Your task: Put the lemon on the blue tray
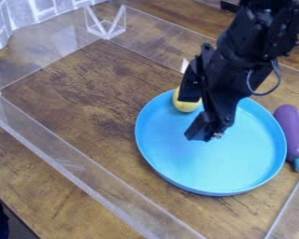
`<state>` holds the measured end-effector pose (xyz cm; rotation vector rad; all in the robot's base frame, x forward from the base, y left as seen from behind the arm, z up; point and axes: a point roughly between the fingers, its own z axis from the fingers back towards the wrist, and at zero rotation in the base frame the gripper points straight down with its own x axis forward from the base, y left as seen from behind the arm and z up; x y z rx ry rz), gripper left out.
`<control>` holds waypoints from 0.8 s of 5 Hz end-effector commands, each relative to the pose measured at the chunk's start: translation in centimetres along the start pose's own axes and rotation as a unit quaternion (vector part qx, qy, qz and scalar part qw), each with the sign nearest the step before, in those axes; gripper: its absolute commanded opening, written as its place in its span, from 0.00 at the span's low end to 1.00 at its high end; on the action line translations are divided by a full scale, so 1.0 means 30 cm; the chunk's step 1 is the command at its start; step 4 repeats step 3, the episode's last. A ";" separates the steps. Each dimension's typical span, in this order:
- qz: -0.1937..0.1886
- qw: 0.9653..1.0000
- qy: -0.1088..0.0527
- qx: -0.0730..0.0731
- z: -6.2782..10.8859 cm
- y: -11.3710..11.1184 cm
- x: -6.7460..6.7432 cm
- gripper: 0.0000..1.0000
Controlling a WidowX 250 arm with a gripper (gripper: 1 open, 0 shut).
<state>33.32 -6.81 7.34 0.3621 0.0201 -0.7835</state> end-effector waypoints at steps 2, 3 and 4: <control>0.028 0.999 -0.029 0.004 0.025 0.054 0.010 1.00; 0.035 0.999 -0.031 0.000 0.012 0.060 0.012 1.00; 0.035 0.999 -0.031 0.000 0.012 0.060 0.012 1.00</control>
